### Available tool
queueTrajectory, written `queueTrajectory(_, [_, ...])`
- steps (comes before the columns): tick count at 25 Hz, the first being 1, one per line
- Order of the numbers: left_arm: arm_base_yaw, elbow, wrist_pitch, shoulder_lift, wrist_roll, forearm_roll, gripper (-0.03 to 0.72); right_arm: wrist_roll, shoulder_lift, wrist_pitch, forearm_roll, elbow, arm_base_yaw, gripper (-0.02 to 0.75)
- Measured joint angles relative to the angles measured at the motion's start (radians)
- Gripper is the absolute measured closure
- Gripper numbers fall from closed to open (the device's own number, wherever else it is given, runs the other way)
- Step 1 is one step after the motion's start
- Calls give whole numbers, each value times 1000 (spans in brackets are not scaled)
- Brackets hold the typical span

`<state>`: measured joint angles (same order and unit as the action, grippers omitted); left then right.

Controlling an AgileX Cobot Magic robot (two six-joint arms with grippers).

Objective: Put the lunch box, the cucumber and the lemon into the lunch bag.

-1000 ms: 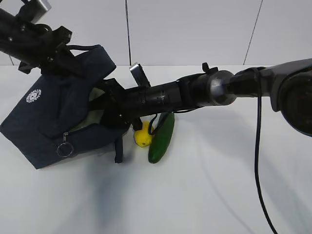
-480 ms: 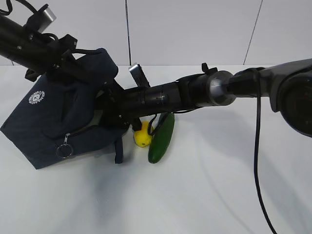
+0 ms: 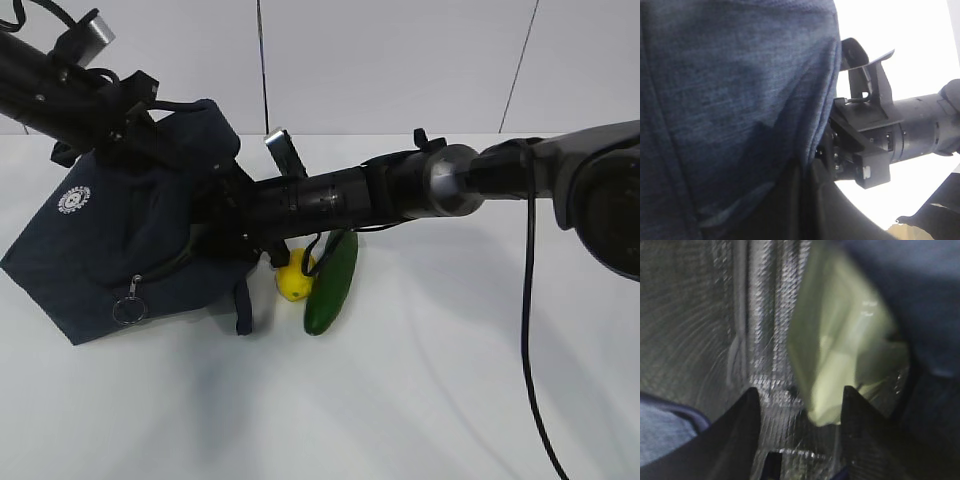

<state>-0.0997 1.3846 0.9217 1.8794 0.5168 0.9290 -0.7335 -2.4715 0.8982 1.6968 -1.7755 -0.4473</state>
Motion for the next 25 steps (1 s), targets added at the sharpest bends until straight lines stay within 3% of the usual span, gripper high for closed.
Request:
queueTrajectory(11, [13,0,65,0,0,16,696,-36,0,94,-3,0,8,346])
queueTrajectory(20, [89,0,143,0,4,72,696,-38,31,94,-128,0,8,346])
queueTrajectory(25, [112,0,161,0,4,77,696,54,62,88,-301,-46,8,346])
